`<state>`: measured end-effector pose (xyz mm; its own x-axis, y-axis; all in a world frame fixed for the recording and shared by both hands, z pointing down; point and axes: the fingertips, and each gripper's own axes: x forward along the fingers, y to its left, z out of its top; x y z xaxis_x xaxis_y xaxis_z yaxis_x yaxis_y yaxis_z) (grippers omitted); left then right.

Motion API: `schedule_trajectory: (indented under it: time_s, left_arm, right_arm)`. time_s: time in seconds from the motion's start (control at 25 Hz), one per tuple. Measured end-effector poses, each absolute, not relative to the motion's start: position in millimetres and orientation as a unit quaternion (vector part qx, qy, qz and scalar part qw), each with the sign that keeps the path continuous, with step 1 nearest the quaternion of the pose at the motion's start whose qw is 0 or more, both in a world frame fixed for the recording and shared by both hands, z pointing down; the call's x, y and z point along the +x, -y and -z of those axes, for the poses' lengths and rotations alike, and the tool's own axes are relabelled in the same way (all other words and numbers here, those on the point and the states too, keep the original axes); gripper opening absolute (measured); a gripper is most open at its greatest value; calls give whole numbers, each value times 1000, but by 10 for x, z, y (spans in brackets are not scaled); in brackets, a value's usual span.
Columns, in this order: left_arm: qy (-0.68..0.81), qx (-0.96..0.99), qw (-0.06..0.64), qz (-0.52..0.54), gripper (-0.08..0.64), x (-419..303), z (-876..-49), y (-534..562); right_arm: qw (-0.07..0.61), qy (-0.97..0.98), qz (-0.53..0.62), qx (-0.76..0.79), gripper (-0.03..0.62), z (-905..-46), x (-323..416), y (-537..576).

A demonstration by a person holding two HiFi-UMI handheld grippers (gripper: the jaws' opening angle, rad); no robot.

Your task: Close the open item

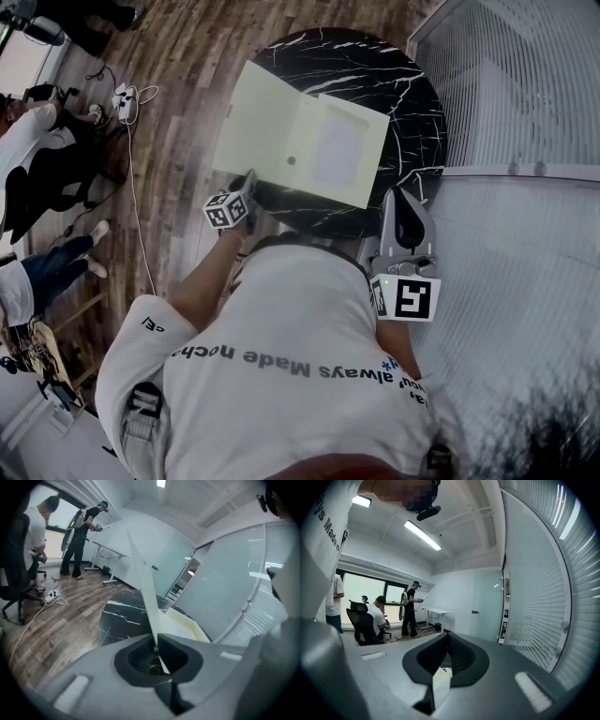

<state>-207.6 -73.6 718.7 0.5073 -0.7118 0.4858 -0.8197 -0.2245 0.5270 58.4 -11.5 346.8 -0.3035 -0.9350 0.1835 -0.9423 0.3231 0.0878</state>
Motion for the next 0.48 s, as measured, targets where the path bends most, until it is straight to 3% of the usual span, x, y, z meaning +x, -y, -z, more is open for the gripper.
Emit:
schedule_trajectory:
  time_s: [0.24,0.48]
  left_arm:
    - [499,789,345,-100,20,-1950,-7039,713]
    - [494,812,249,-187,34,-1733,-6908,664]
  right_arm:
    - [98,809,-19,580,2,-3453,641,88]
    - [97,810,-19,578,2,-3455,701,77]
